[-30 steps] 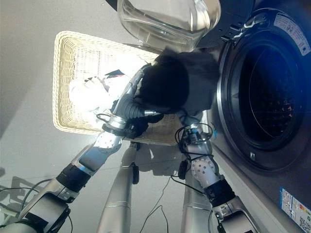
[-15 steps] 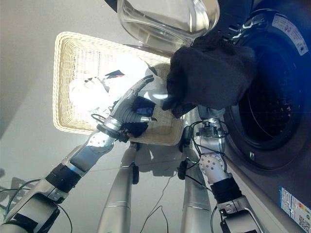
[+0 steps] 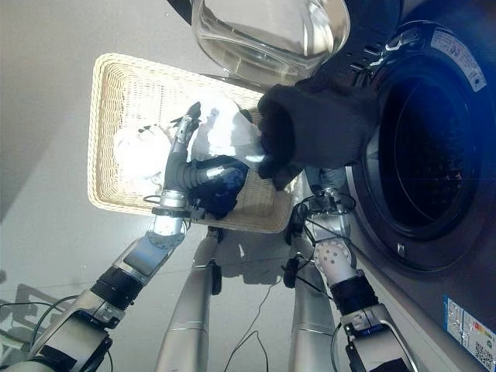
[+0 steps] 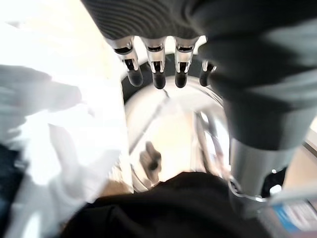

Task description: Put the clothes into the washing machine.

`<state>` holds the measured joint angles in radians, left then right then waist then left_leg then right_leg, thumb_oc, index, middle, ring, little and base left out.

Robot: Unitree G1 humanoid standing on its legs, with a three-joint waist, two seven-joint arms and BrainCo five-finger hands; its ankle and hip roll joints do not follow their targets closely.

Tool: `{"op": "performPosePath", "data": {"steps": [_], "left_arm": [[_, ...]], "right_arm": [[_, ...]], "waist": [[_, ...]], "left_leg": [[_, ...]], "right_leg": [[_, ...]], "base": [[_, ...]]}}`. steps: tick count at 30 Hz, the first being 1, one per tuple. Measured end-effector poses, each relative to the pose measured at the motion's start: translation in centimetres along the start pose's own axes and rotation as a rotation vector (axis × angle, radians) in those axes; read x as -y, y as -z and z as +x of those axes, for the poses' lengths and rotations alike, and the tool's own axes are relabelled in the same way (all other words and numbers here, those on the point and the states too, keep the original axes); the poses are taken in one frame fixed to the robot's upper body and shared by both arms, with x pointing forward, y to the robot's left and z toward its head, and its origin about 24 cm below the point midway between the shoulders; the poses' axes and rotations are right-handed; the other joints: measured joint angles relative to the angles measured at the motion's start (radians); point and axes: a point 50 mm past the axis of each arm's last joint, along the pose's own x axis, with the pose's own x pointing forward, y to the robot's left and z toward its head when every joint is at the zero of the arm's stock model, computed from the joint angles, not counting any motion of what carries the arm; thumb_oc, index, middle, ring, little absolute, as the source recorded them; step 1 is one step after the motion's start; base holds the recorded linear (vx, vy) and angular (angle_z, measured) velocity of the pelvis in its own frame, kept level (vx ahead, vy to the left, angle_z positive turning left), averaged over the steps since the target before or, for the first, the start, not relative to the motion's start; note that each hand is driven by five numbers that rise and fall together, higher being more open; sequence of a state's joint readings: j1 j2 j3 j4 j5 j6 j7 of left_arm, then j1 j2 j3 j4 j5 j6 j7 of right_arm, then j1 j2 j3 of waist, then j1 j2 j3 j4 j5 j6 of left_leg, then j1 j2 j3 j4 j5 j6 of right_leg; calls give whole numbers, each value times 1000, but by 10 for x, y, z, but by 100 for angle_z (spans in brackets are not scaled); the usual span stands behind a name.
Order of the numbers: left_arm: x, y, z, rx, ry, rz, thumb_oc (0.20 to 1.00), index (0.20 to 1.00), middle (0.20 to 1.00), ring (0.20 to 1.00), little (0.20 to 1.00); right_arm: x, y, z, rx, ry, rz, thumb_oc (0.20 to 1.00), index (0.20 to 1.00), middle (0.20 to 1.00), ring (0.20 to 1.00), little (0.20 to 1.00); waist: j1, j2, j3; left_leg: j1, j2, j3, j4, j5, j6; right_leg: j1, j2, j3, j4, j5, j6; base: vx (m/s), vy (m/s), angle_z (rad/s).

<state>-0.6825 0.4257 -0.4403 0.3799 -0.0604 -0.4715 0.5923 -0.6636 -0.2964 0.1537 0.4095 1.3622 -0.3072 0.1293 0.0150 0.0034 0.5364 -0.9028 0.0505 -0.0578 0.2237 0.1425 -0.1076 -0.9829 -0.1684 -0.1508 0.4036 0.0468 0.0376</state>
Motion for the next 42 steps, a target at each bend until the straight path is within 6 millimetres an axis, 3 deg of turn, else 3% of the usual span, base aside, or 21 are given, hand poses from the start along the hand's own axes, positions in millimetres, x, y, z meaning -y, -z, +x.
{"op": "performPosePath", "data": {"steps": [3,6,11,13,15,19,20,24,25,26,27,28,37,41,42], "left_arm": [[-4,10,-2,-53,-38,-7,1000,1000,1000,1000,1000],[-12,24,-2,-115,-92,6,1000,1000,1000,1000,1000],[-19,28,5,-127,-109,18,1000,1000,1000,1000,1000],[-25,30,10,-132,-123,32,1000,1000,1000,1000,1000],[-35,31,10,-131,-143,27,1000,1000,1000,1000,1000],[-52,37,2,-154,-158,64,1000,1000,1000,1000,1000],[-53,38,0,-156,-156,70,1000,1000,1000,1000,1000],[-64,37,2,-153,-168,96,1000,1000,1000,1000,1000],[-67,38,2,-157,-175,96,1000,1000,1000,1000,1000],[-69,38,3,-159,-177,96,1000,1000,1000,1000,1000],[-71,38,4,-159,-179,99,1000,1000,1000,1000,1000],[-74,38,6,-161,-179,106,1000,1000,1000,1000,1000],[-80,38,14,-161,-178,103,1000,1000,1000,1000,1000],[-78,37,15,-158,-173,102,1000,1000,1000,1000,1000],[-76,36,16,-152,-167,100,1000,1000,1000,1000,1000]], "right_arm": [[16,-1,0,-2,77,22,200,200,200,200,200],[52,-14,0,4,250,27,200,200,200,200,200],[70,-44,4,87,355,61,200,200,200,200,200],[71,-69,15,159,400,63,200,200,200,200,200],[64,-115,22,352,421,72,200,200,200,200,200],[46,-187,18,692,457,56,200,200,200,200,200],[47,-198,13,764,502,60,200,200,200,200,200],[44,-204,9,813,608,40,200,200,200,200,200],[44,-205,8,815,614,30,404,404,404,404,404],[44,-206,8,810,623,22,523,523,523,523,523],[45,-206,8,811,627,16,931,931,931,931,931],[46,-207,7,811,639,12,1000,1000,1000,1000,1000],[69,-208,-2,769,909,-67,1000,1000,1000,1000,1000],[77,-205,-5,651,1101,-214,1000,1000,1000,1000,1000],[83,-204,-7,565,1173,-362,1000,1000,1000,1000,1000]], "waist": [[0,0,0],[0,0,0],[1,0,0],[2,0,0],[3,0,0],[8,-3,2],[21,-3,2],[32,-11,7],[28,-13,7],[29,-14,8],[27,-14,8],[26,-15,9],[28,-17,9],[29,-17,9],[30,-17,9]], "left_leg": [[0,0,0,-2,0,-1],[0,0,1,-6,2,-3],[-1,1,2,-10,3,-4],[-1,3,2,-10,3,-4],[-1,6,1,-5,3,-5],[0,19,-5,4,-1,-10],[0,22,-5,7,-2,-10],[-10,25,-3,12,-6,-8],[-11,24,-3,13,-5,-8],[-14,23,-1,15,-6,-7],[-15,23,-1,16,-7,-6],[-17,22,0,17,-8,-4],[-16,13,-5,27,-11,2],[-17,13,-9,25,-10,3],[-18,12,-12,23,-8,5]], "right_leg": [[1,0,-1,-4,1,1],[1,0,0,-12,3,2],[1,2,1,-19,7,-2],[1,4,1,-20,9,-5],[4,8,1,-21,13,-7],[25,23,-10,-47,27,-11],[26,26,-10,-53,33,-14],[24,31,-6,-68,42,-12],[27,32,-4,-80,48,-9],[29,32,-1,-88,54,-9],[30,32,0,-93,57,-8],[31,31,1,-98,62,-6],[48,24,-7,-113,70,1],[55,25,-10,-125,74,2],[56,25,-12,-128,79,3]], "base": [[0,0,0],[0,0,0],[0,0,0],[5,-18,-1],[9,-54,-3],[0,-55,-3],[-3,-16,-12],[2,0,-3],[0,0,0],[-10,4,-3],[-5,4,-4],[0,0,0],[5,-5,1],[-2,-35,0],[2,-48,4]]}}
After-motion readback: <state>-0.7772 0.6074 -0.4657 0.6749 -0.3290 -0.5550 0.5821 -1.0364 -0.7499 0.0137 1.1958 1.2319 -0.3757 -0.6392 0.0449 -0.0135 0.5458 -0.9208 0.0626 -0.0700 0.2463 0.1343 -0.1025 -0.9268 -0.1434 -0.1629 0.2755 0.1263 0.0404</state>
